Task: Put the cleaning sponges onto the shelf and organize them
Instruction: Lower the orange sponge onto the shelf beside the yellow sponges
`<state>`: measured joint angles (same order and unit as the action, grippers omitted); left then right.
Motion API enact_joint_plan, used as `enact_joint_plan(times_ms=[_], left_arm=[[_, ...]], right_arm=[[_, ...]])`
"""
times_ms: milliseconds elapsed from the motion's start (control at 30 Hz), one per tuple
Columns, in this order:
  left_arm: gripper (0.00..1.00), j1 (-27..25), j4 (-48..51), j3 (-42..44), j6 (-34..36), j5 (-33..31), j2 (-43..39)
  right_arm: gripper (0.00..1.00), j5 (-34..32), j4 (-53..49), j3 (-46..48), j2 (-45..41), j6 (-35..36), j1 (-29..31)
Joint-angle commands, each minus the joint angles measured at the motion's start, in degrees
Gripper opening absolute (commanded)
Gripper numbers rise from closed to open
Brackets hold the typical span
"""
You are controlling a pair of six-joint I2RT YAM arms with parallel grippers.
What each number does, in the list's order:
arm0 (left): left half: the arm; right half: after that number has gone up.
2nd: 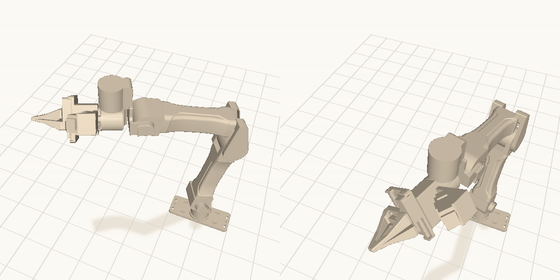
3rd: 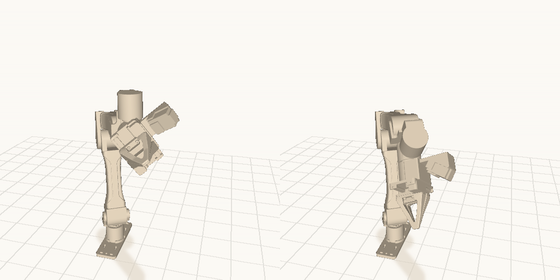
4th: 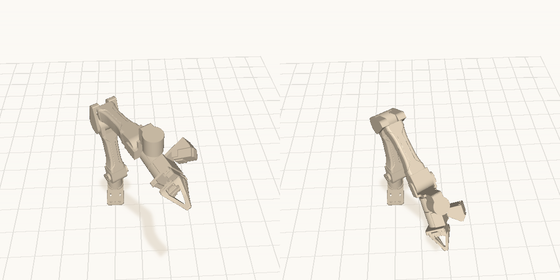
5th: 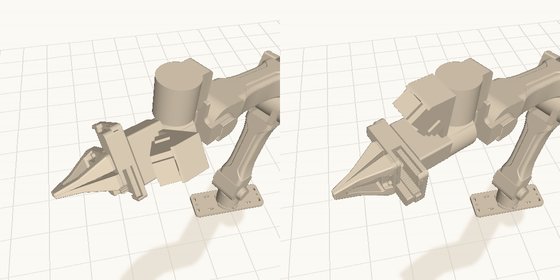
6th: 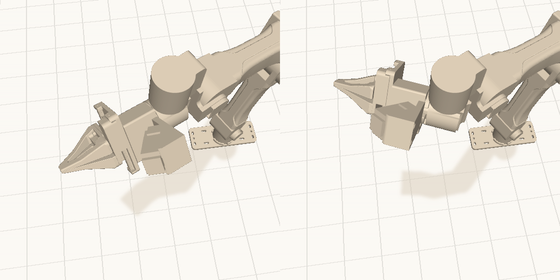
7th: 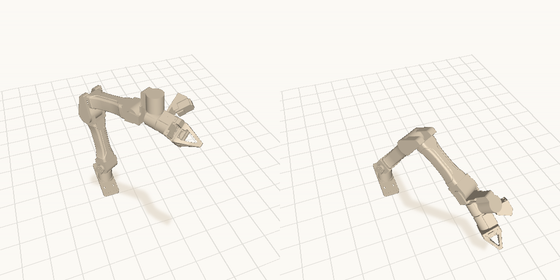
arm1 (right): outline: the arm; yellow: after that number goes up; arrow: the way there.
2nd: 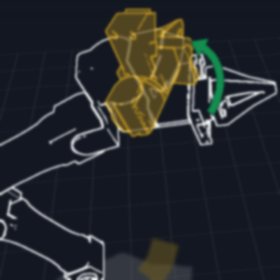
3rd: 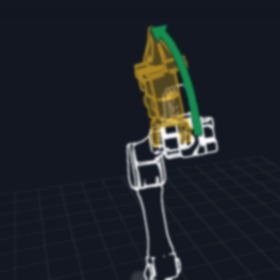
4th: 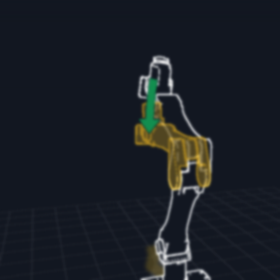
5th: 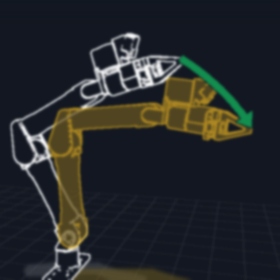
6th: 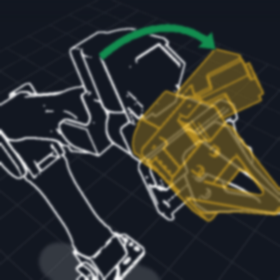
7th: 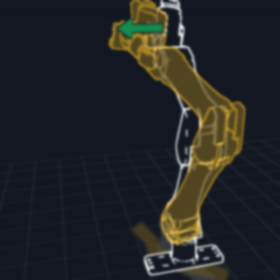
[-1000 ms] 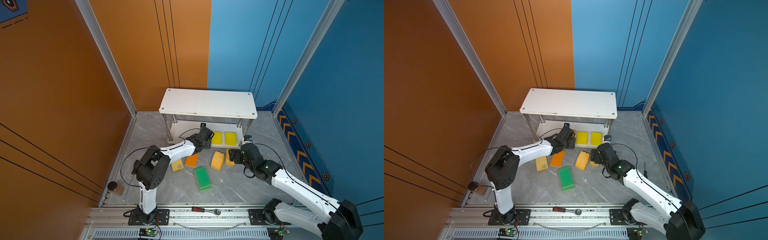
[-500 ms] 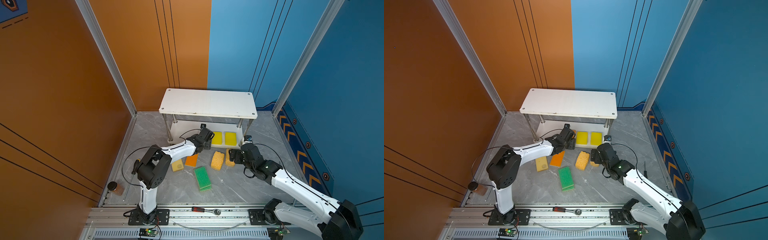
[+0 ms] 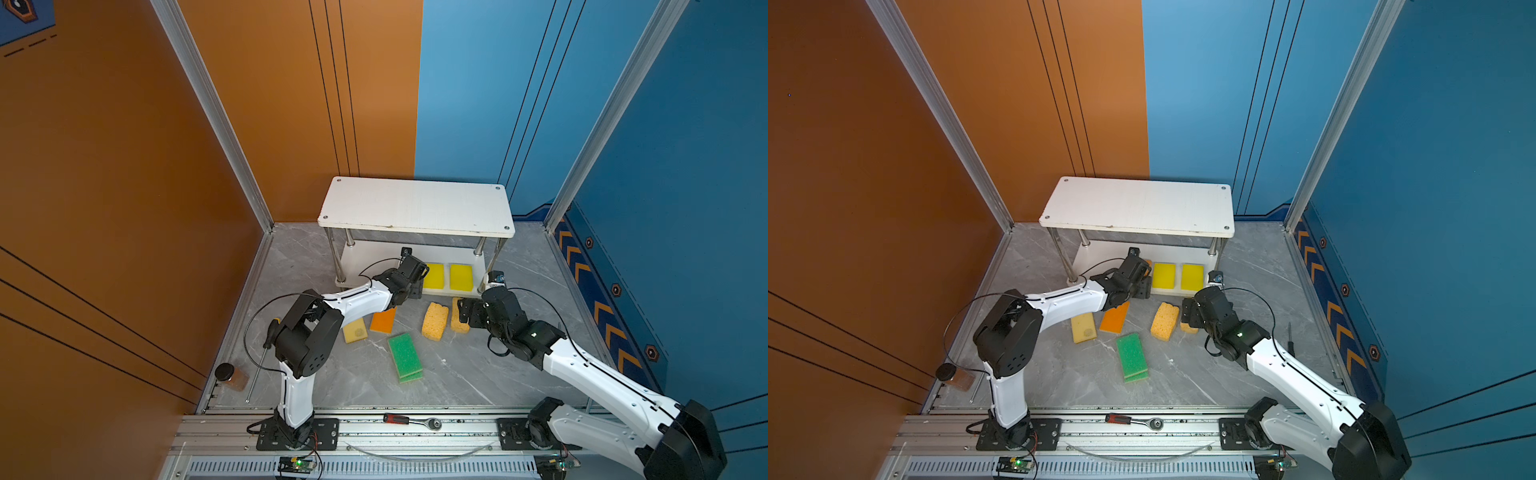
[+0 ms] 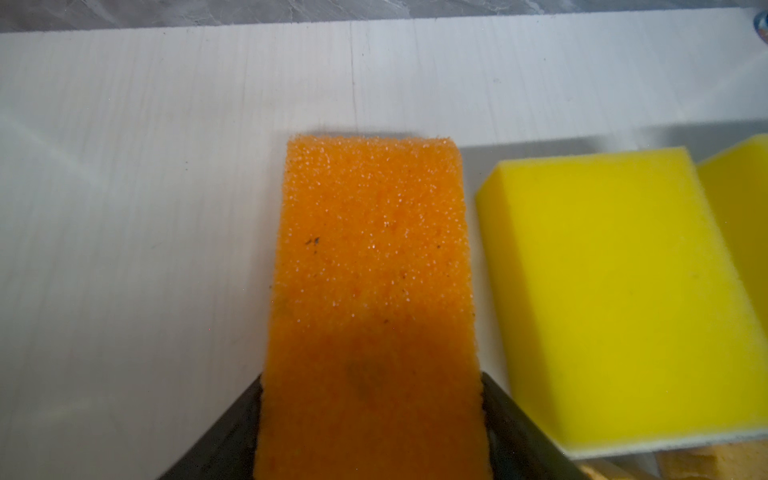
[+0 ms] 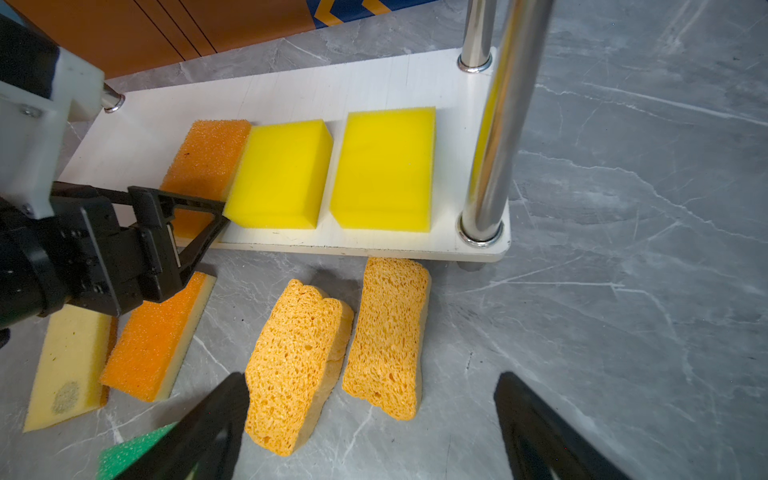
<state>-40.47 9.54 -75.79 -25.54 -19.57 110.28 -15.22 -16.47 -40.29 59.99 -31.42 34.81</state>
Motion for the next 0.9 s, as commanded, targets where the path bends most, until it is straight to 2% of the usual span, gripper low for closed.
enact_joint_plan(times_ms=[0,867], left_arm=[[0.75,-0.1,0.7,-0.4,-1.4,-0.5,1.8],[0.71,0.0,0.7,-1.1,-3.9,-1.0,2.8]], right_arm=[[0.92,-1.1,-0.6,0.8,-1.4,-0.6,-0.3],[0.9,-1.0,-0.8,1.1,-2.2,-0.4,-0.7]])
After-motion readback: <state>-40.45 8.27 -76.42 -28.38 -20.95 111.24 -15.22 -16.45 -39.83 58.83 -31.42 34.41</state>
